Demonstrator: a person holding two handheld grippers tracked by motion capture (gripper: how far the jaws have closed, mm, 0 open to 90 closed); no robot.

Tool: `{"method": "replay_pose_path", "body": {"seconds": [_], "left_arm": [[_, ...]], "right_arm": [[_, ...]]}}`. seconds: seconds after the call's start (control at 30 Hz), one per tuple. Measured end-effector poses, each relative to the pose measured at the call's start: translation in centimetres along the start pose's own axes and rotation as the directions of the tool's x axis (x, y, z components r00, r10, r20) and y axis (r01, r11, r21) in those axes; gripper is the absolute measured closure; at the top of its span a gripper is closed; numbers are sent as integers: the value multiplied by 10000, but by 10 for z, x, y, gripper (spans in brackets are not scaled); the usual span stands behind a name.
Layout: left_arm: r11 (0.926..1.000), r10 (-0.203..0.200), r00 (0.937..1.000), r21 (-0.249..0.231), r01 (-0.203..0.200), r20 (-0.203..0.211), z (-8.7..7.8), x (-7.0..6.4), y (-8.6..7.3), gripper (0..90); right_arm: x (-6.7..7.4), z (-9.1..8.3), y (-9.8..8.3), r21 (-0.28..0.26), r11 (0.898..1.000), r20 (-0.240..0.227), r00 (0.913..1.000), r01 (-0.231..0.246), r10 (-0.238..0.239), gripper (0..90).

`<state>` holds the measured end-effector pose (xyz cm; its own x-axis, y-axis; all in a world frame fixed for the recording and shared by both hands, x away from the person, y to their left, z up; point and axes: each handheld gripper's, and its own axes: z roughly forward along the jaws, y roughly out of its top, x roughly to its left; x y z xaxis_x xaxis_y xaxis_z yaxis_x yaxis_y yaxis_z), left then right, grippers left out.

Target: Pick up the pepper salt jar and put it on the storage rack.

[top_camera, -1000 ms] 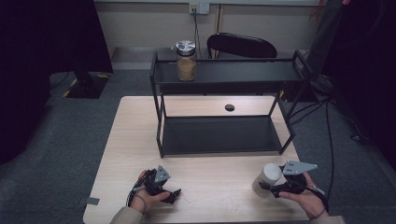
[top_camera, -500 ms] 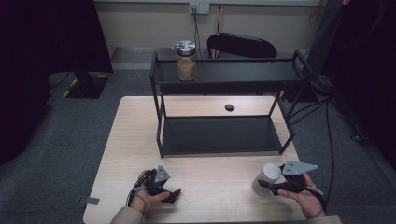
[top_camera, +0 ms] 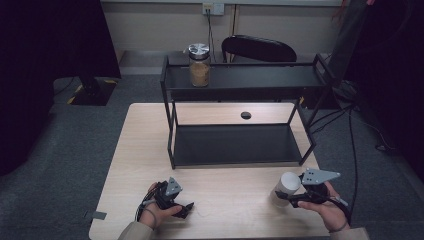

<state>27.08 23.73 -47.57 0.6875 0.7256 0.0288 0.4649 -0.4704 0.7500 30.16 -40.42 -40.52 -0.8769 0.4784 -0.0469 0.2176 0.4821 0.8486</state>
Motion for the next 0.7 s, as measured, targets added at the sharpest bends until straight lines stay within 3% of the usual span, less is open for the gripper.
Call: {"method": "replay_pose_path", "body": {"seconds": [0.33,0.7], "left_arm": [[10000,2,10000,-2,-2,-1,0,0,0,0],[10000,-1,10000,-3,1,1,0,0,0,0]], "right_arm": [[-5,-4,27,71,10000,-247,9997,-34,36,350],[-13,-13,58,267,9996,-130,9999,22,-19,351]]}}
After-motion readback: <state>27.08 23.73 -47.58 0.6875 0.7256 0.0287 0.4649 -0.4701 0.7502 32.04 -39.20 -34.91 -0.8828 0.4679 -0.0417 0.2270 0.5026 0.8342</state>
